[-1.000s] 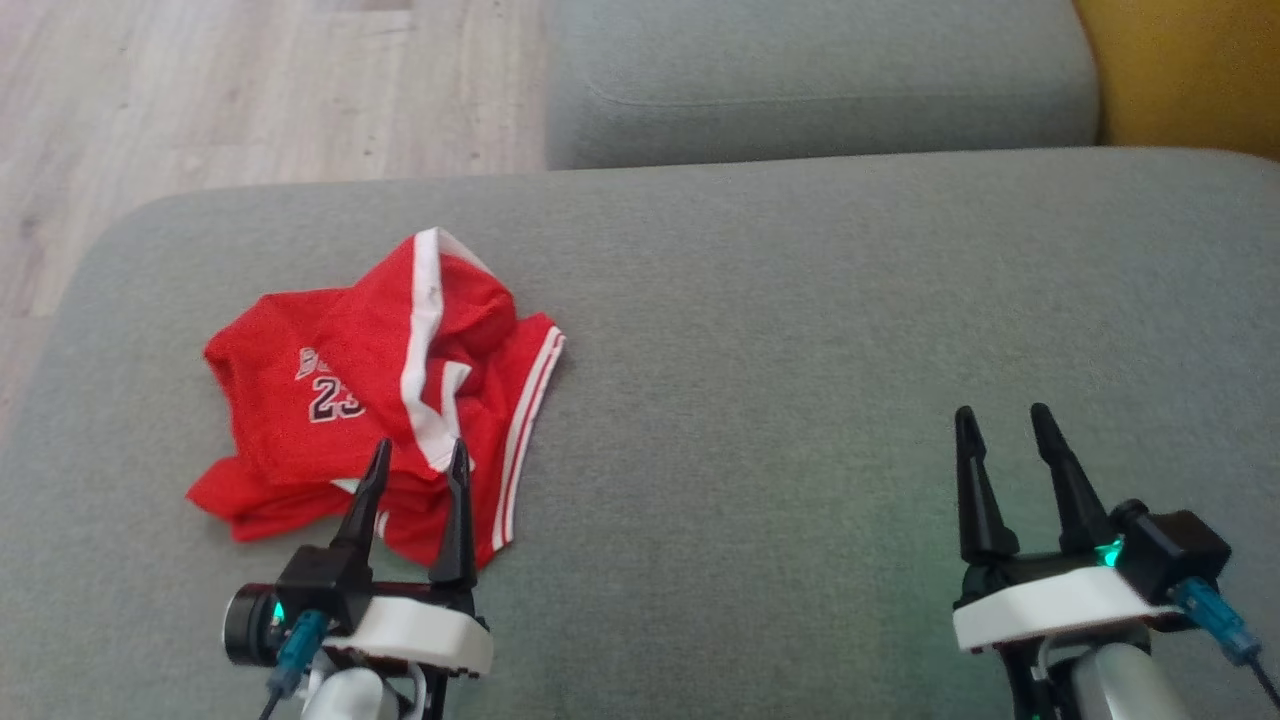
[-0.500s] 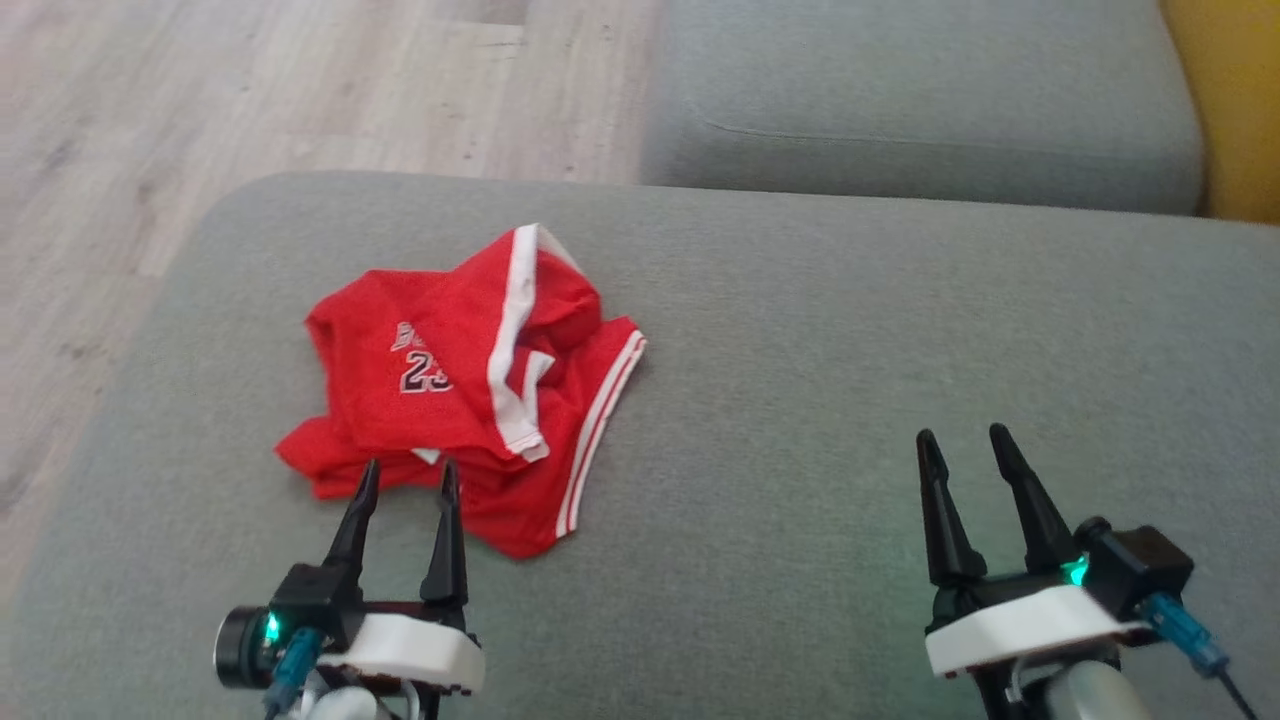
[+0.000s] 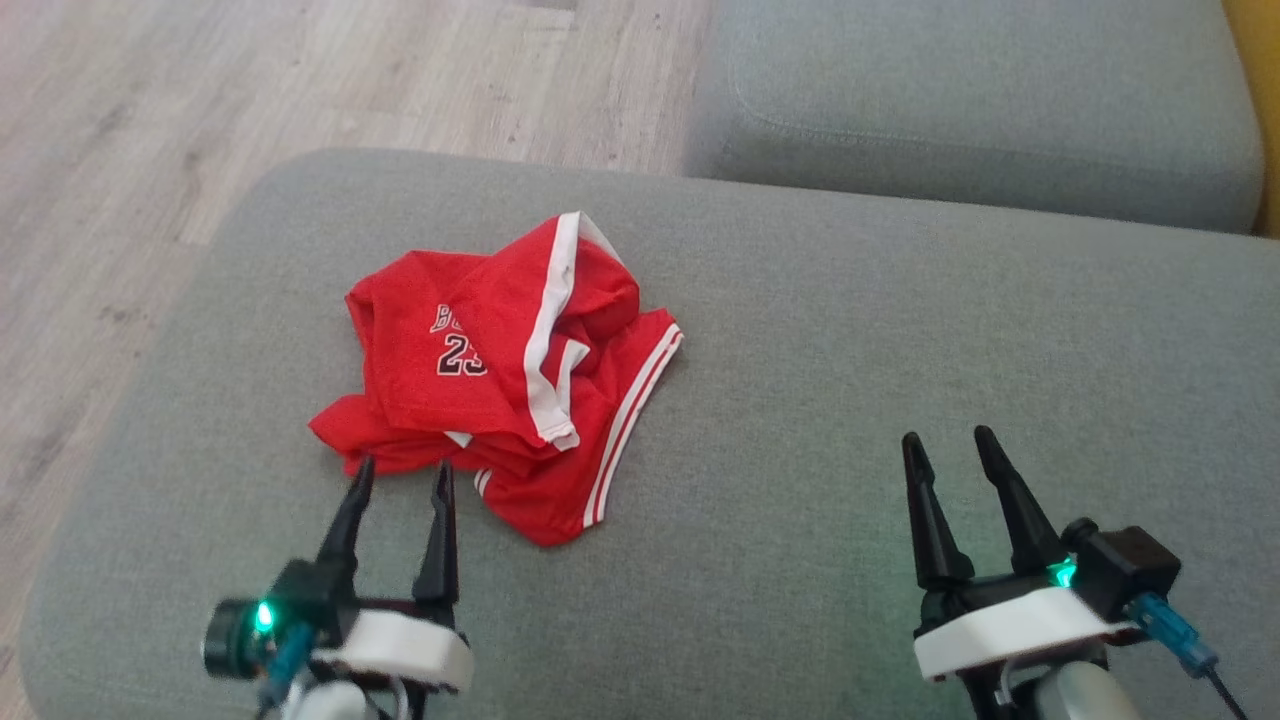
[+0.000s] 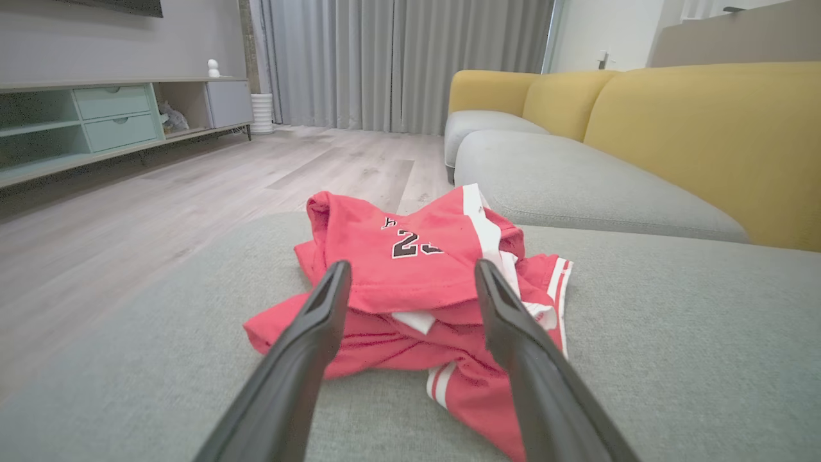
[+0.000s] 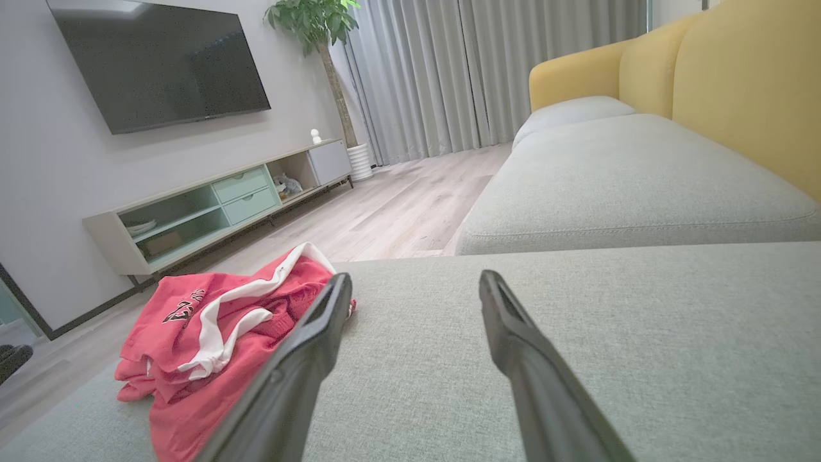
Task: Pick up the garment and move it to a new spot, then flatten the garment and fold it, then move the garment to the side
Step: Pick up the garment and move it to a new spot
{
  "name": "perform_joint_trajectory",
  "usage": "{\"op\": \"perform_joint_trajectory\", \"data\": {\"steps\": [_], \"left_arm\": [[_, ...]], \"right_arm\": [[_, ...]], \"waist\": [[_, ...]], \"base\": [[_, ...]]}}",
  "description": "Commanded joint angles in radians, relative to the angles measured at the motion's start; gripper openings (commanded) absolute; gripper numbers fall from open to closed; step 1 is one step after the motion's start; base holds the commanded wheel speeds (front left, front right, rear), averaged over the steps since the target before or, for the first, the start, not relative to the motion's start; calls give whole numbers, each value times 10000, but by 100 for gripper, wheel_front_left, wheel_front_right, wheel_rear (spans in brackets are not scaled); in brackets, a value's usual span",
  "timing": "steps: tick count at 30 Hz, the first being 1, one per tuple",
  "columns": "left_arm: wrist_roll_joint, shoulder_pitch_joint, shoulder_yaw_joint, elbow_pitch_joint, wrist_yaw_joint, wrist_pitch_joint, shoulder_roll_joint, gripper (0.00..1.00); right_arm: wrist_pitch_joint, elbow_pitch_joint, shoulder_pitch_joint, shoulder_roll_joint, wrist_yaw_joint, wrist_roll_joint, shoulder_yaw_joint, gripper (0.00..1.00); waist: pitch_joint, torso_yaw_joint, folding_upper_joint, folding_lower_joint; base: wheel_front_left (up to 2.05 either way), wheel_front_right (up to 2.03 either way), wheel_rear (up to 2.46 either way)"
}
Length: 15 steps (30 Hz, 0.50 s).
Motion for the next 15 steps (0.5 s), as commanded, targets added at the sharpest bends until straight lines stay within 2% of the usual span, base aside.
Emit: {"op": "perform_joint_trajectory", "data": {"steps": [1, 7, 10, 12, 15], "left_arm": [[106, -856, 286, -302, -112, 4, 263, 100], [300, -2598, -190, -315, -885, 1077, 798, 100], [73, -3855, -696, -141, -1326, 2282, 1163, 100], [-320, -4693, -1067, 72, -1433, 3236, 1463, 100], [-1119, -5717, -2173, 215, -1461, 4469, 2056, 100]], "right_arm": [[-107, -323, -355, -93, -7, -3, 299, 100], [-107, -487, -674, -93, -7, -122, 172, 100], [-107, -592, -965, -93, -7, -258, 136, 100], [-107, -635, -1204, -93, -7, -370, 182, 100], [-107, -653, -1500, -93, -7, -456, 234, 100]], "waist": [[116, -64, 0, 0], [774, -203, 0, 0], [1324, -301, 0, 0], [1654, -409, 0, 0], [2043, -615, 0, 0]], "base": [[0, 0, 0], [0, 0, 0], [0, 0, 0], [0, 0, 0], [0, 0, 0]]}}
